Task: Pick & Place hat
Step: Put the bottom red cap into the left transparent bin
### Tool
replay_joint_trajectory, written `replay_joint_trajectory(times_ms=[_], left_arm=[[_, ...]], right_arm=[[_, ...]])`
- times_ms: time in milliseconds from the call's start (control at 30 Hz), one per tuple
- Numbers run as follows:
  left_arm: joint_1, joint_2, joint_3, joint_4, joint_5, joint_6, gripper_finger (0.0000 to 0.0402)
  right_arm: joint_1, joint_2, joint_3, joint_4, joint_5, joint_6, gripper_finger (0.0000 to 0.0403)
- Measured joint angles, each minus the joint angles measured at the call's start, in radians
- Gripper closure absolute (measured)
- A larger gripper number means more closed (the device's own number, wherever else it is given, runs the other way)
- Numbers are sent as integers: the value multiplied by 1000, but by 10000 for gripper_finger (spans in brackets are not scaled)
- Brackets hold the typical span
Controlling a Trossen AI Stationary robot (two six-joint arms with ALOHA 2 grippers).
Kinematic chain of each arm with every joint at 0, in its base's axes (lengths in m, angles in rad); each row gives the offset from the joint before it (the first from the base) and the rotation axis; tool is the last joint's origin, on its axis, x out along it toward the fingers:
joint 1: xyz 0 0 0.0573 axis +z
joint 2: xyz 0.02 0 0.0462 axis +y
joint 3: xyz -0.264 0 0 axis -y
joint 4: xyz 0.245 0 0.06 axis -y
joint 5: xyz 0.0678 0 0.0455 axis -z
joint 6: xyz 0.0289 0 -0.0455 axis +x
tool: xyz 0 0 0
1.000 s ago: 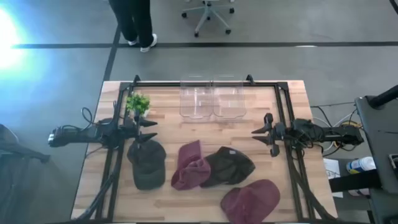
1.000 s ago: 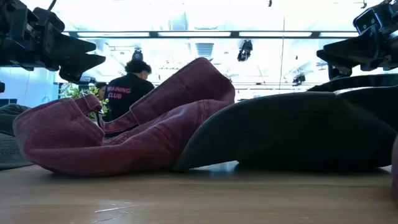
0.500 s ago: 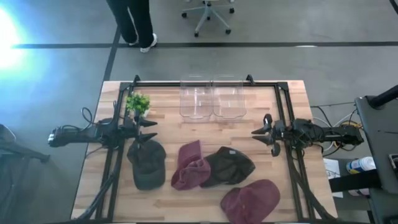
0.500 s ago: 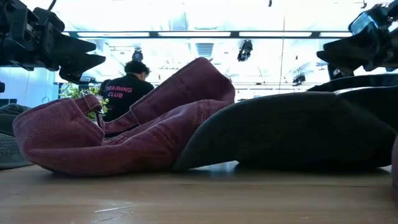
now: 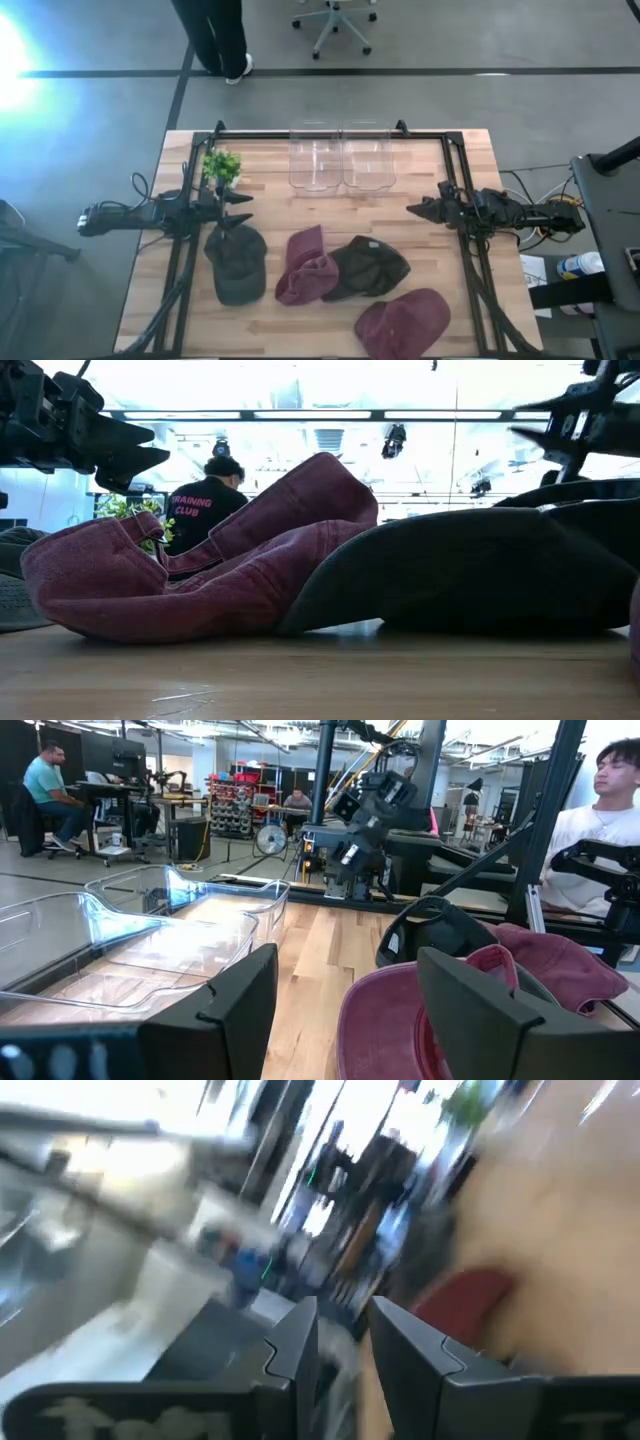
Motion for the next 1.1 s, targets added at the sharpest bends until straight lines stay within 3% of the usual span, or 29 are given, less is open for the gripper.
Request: replay_joint_trajectory(times_ms=[67,167,367,500,867,1100], left_arm=[[0,0,0,0,0,0,168],[0,3,0,-1,0,0,168],[0,22,0,-1,0,0,168],[0,31,0,-3,1,0,168],[0,34,0,-3,1,0,168],[0,34,0,-3,0,0,168]], right_arm=[[2,11,2,-89,-151,118,312],[43,116,39,-178,-247,245,312],[99,374,213,-763,-359,194,312],[129,553,308,-897,-450,132,307],[289,924,450,-876,-650,85,194],[469,1061,407,-520,-641,162,148]])
